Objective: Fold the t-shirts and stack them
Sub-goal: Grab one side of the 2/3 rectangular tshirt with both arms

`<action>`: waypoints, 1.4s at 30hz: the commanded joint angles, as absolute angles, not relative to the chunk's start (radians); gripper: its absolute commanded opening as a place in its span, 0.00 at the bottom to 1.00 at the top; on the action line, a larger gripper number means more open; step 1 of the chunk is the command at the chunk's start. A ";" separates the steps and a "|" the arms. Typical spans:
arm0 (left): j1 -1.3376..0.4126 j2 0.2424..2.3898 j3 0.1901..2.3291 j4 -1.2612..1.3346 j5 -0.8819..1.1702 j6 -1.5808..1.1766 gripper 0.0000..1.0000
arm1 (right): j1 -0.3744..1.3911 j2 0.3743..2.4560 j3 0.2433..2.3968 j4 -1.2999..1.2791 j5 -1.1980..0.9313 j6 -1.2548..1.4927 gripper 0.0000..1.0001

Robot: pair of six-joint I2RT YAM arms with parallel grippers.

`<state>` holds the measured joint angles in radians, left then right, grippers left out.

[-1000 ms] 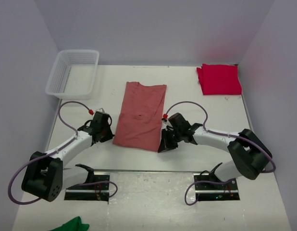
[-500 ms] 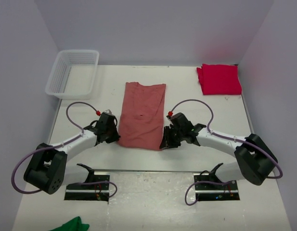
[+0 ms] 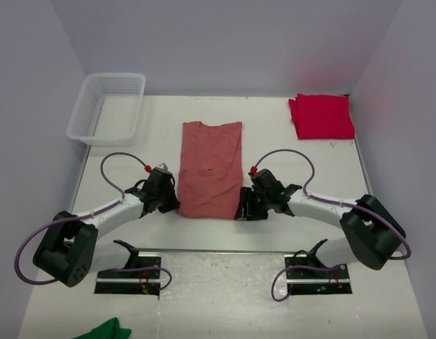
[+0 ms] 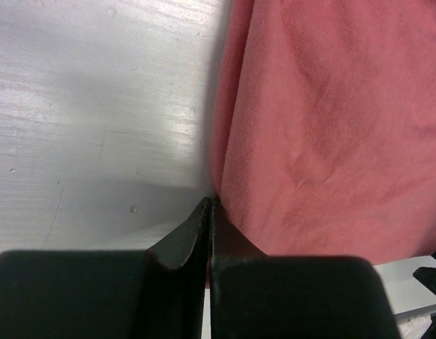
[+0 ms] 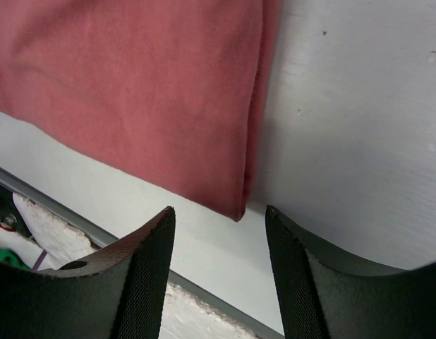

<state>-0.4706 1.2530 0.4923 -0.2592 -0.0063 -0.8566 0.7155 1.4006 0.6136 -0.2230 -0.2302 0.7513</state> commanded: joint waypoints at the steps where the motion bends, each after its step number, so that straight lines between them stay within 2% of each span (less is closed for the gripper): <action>1: -0.479 1.256 0.449 -0.310 -0.014 -0.876 0.00 | 0.689 1.379 0.589 -0.216 -0.169 0.759 0.56; 8: -0.479 1.218 0.462 -0.351 -0.044 -0.876 0.00 | 0.660 1.400 0.554 -0.175 -0.179 0.792 0.53; 15: -0.479 1.186 0.465 -0.402 -0.067 -0.890 0.00 | 0.660 1.414 0.506 -0.112 -0.209 0.836 0.42; 19: -0.479 1.169 0.468 -0.428 -0.087 -0.903 0.00 | 0.660 1.397 0.486 -0.106 -0.196 0.847 0.39; 25: -0.479 1.144 0.480 -0.480 -0.106 -0.914 0.00 | 0.660 1.430 0.468 -0.054 -0.207 0.874 0.25; 30: -0.479 1.097 0.488 -0.552 -0.129 -0.922 0.00 | 0.660 1.422 0.452 -0.049 -0.206 0.888 0.00; 35: -0.479 1.016 0.497 -0.566 -0.043 -0.905 0.01 | 0.658 1.405 0.465 -0.083 -0.176 0.877 0.00; 39: -0.479 0.993 0.494 -0.522 0.043 -0.891 0.09 | 0.660 1.396 0.471 -0.095 -0.167 0.867 0.00; 42: -0.477 0.960 0.445 -0.433 0.135 -0.903 0.23 | 0.660 1.396 0.472 -0.097 -0.166 0.861 0.00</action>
<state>-0.4736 0.9951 0.4740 -0.5171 0.0265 -0.8970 0.6590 1.3975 0.4843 0.0002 -0.2340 0.8902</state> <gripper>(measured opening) 0.193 0.011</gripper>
